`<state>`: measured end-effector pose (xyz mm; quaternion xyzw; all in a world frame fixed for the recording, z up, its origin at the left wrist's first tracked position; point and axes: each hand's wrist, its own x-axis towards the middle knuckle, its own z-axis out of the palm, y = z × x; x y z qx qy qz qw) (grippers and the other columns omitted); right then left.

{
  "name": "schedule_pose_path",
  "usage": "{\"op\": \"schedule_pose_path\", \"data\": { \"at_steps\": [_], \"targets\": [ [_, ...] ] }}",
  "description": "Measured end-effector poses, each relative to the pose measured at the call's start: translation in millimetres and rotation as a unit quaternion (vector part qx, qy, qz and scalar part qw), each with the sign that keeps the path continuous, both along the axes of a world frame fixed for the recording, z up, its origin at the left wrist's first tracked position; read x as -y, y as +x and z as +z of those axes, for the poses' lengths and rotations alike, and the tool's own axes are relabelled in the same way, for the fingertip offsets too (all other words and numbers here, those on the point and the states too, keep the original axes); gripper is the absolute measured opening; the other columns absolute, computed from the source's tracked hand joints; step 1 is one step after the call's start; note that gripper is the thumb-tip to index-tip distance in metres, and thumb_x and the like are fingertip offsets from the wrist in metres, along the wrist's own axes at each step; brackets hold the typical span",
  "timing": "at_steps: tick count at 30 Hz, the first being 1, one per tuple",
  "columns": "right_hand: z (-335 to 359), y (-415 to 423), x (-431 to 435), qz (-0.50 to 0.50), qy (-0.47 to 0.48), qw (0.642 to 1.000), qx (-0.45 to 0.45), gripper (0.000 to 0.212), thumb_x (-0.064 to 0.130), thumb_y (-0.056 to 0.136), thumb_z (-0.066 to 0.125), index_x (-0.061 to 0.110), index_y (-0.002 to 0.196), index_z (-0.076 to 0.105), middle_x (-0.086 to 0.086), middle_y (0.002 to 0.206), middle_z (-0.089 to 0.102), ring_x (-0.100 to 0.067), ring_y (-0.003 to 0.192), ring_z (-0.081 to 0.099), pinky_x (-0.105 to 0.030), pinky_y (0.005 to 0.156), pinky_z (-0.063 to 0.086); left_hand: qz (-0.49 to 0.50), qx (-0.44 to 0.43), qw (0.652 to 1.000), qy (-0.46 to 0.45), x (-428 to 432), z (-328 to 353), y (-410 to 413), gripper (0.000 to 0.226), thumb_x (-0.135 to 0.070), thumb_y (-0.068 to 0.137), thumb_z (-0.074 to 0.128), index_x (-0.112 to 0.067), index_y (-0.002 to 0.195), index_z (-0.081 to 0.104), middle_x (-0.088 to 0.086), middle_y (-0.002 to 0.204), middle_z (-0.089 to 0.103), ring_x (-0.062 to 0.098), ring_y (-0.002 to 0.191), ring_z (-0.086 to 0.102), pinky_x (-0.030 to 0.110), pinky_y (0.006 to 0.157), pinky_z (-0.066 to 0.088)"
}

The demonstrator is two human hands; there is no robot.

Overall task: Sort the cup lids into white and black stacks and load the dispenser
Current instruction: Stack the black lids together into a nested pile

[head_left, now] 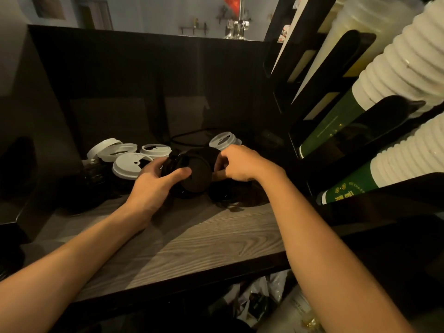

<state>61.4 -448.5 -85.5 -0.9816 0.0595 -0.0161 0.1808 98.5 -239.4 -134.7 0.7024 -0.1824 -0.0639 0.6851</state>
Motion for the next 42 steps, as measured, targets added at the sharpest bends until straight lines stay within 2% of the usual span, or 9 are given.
{"op": "schedule_pose_path", "data": {
  "at_steps": [2, 7, 13, 19, 24, 30, 33, 39, 42],
  "targets": [
    [-1, 1, 0, -0.009, 0.033, 0.999, 0.005, 0.018, 0.033, 0.093, 0.067, 0.024, 0.109, 0.07, -0.005, 0.108, 0.065, -0.022, 0.096, 0.061, -0.041, 0.084, 0.057, 0.007, -0.001, 1.0, -0.004, -1, 1, 0, 0.03, -0.026, 0.086, 0.078, -0.028, 0.115, 0.071, -0.006, 0.104, 0.079, 0.014, 0.1, 0.074, 0.034, 0.089, 0.057],
    [5, -6, 6, 0.023, 0.078, 0.995, -0.066, 0.045, 0.051, 0.085, 0.072, 0.026, 0.121, 0.065, 0.003, 0.115, 0.063, -0.016, 0.102, 0.062, -0.039, 0.091, 0.056, 0.02, 0.002, 1.0, -0.006, -2, 4, 0, 0.026, -0.026, 0.088, 0.077, -0.03, 0.113, 0.071, -0.008, 0.1, 0.079, 0.013, 0.098, 0.075, 0.036, 0.089, 0.058],
    [3, -7, 4, 0.057, 0.06, 0.993, -0.089, 0.04, 0.022, 0.087, 0.076, 0.023, 0.125, 0.066, 0.003, 0.113, 0.065, -0.017, 0.102, 0.063, -0.034, 0.088, 0.056, 0.026, 0.003, 1.0, -0.001, -3, 3, 2, 0.025, -0.028, 0.088, 0.077, -0.032, 0.112, 0.071, -0.008, 0.1, 0.079, 0.014, 0.099, 0.074, 0.04, 0.093, 0.058],
    [-3, 6, 4, 0.017, 0.134, 0.986, 0.094, 0.014, 0.023, 0.095, 0.069, 0.025, 0.109, 0.07, 0.005, 0.106, 0.066, -0.013, 0.099, 0.06, -0.026, 0.08, 0.049, 0.094, -0.005, 0.994, -0.059, -8, 9, 5, 0.022, -0.028, 0.088, 0.077, -0.032, 0.108, 0.07, -0.003, 0.105, 0.077, 0.018, 0.101, 0.073, 0.045, 0.093, 0.06],
    [-10, 17, 0, -0.055, 0.09, 0.972, 0.208, 0.007, 0.032, 0.097, 0.063, 0.029, 0.103, 0.059, 0.006, 0.106, 0.063, -0.014, 0.095, 0.061, -0.036, 0.08, 0.054, 0.118, -0.008, 0.99, -0.075, -10, 11, 7, 0.018, -0.033, 0.089, 0.076, -0.039, 0.1, 0.063, -0.007, 0.104, 0.073, 0.013, 0.101, 0.069, 0.031, 0.08, 0.055],
    [-12, 14, -17, -0.08, 0.177, 0.91, 0.366, 0.019, 0.024, 0.093, 0.069, 0.024, 0.109, 0.059, 0.013, 0.093, 0.061, -0.009, 0.085, 0.062, -0.029, 0.071, 0.055, 0.098, -0.022, 0.991, -0.084, -9, 13, 6, 0.034, -0.035, 0.089, 0.076, -0.029, 0.121, 0.066, -0.006, 0.107, 0.074, 0.008, 0.096, 0.07, 0.015, 0.06, 0.054],
    [-13, 14, -25, 0.015, 0.167, 0.888, 0.427, 0.034, 0.012, 0.082, 0.075, 0.024, 0.114, 0.069, 0.011, 0.1, 0.064, -0.006, 0.095, 0.064, -0.034, 0.083, 0.057, 0.066, -0.047, 0.99, -0.117, -8, 15, 6, 0.051, -0.045, 0.084, 0.075, -0.021, 0.128, 0.066, -0.005, 0.106, 0.077, 0.006, 0.095, 0.073, 0.017, 0.07, 0.053],
    [-17, 12, -39, 0.159, 0.232, 0.901, 0.33, 0.033, 0.008, 0.079, 0.082, 0.019, 0.108, 0.07, 0.006, 0.122, 0.06, -0.003, 0.118, 0.055, -0.014, 0.1, 0.042, 0.028, -0.081, 0.981, -0.173, -6, 12, 9, 0.066, -0.054, 0.079, 0.068, -0.012, 0.129, 0.064, 0.009, 0.114, 0.077, 0.021, 0.104, 0.075, 0.028, 0.076, 0.06],
    [-14, 8, -37, 0.173, 0.278, 0.907, 0.265, 0.037, 0.019, 0.079, 0.085, 0.029, 0.11, 0.067, 0.013, 0.137, 0.055, 0.004, 0.129, 0.048, -0.018, 0.108, 0.037, -0.005, -0.1, 0.974, -0.201, -7, 13, 8, 0.063, -0.054, 0.085, 0.063, -0.012, 0.131, 0.064, 0.011, 0.119, 0.075, 0.024, 0.112, 0.072, 0.04, 0.094, 0.055]
  ]
}}
